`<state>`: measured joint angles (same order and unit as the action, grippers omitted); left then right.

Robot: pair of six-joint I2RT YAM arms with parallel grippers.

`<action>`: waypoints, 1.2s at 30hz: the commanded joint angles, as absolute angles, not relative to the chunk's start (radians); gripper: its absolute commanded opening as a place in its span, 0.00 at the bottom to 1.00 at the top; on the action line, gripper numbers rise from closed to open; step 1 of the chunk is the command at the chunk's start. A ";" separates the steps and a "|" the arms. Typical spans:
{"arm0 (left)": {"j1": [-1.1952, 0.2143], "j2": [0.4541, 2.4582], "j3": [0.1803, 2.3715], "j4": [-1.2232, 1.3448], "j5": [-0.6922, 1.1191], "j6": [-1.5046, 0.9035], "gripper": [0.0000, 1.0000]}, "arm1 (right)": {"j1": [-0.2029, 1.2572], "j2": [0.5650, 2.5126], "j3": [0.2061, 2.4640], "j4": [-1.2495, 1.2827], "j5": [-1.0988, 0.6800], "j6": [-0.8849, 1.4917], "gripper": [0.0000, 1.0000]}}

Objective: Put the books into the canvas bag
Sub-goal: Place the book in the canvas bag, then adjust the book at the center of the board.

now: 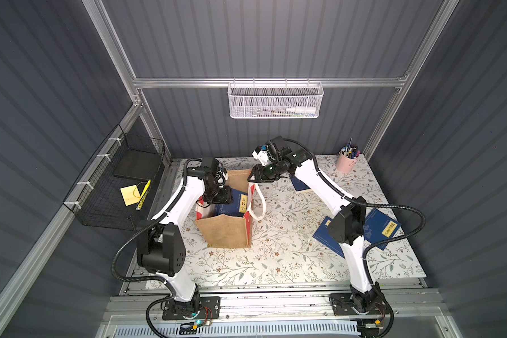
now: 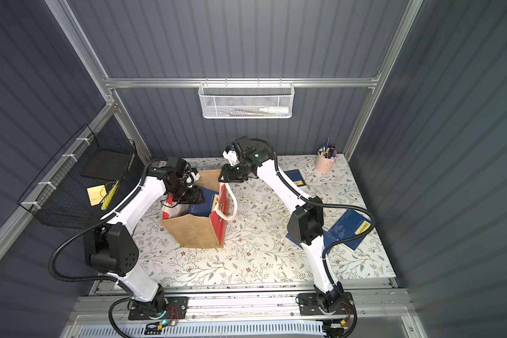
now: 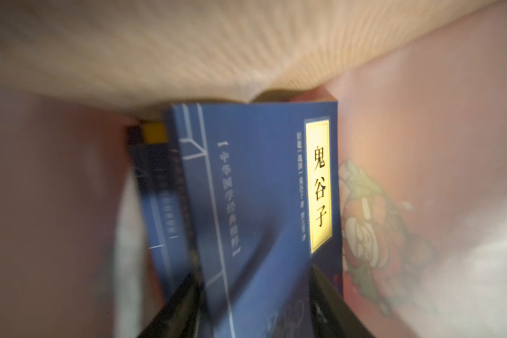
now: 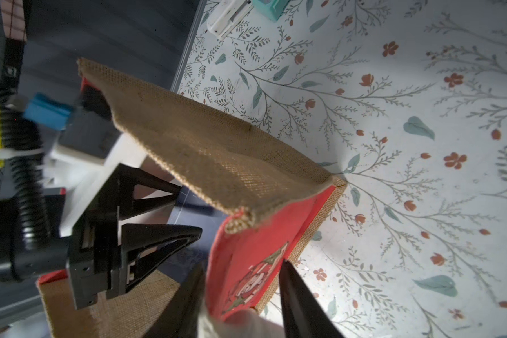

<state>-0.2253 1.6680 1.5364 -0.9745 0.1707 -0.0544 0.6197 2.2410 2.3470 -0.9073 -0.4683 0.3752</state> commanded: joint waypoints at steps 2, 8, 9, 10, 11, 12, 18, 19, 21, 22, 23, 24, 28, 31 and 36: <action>-0.222 1.548 1.640 -0.972 0.087 -0.027 0.64 | 0.604 2.179 2.360 -0.936 -0.470 0.360 0.56; -0.224 1.475 1.687 -0.958 0.126 -0.044 0.59 | 0.575 2.096 2.295 -0.961 -0.449 0.331 0.62; -0.225 1.464 1.685 -0.948 0.146 -0.057 0.58 | 0.566 2.076 2.267 -0.962 -0.442 0.326 0.63; -0.235 1.453 1.683 -0.936 0.160 -0.071 0.56 | 0.556 2.048 2.227 -0.960 -0.433 0.322 0.63; -0.255 1.446 1.681 -0.926 0.166 -0.082 0.55 | 0.542 2.016 2.175 -0.952 -0.425 0.317 0.64; -0.280 1.441 1.681 -0.919 0.159 -0.087 0.55 | 0.528 1.984 2.121 -0.937 -0.419 0.316 0.64; -0.524 1.461 1.685 -0.861 0.079 -0.119 0.51 | 0.368 1.764 1.672 -0.746 -0.443 0.394 0.64; -0.568 1.469 1.682 -0.847 0.066 -0.120 0.50 | 0.335 1.735 1.609 -0.733 -0.439 0.399 0.64; -0.648 1.489 1.677 -0.822 0.036 -0.120 0.49 | 0.278 1.696 1.513 -0.735 -0.429 0.395 0.64; -0.689 1.503 1.674 -0.807 0.021 -0.116 0.48 | 0.247 1.679 1.473 -0.743 -0.424 0.388 0.65; -0.730 1.519 1.672 -0.794 0.002 -0.111 0.47 | 0.218 1.665 1.428 -0.747 -0.424 0.375 0.65; -0.766 1.531 1.670 -0.781 -0.012 -0.106 0.46 | 0.195 1.652 1.392 -0.747 -0.424 0.360 0.65; -0.943 1.627 1.668 -0.723 -0.070 -0.062 0.43 | 0.075 1.612 1.260 -0.744 -0.401 0.307 0.66; -1.081 1.722 1.656 -0.677 -0.102 -0.011 0.42 | -0.010 1.602 1.193 -0.739 -0.405 0.288 0.66; -1.207 1.888 1.628 -0.603 -0.065 0.025 0.36 | -0.105 1.607 1.130 -0.756 -0.402 0.267 0.67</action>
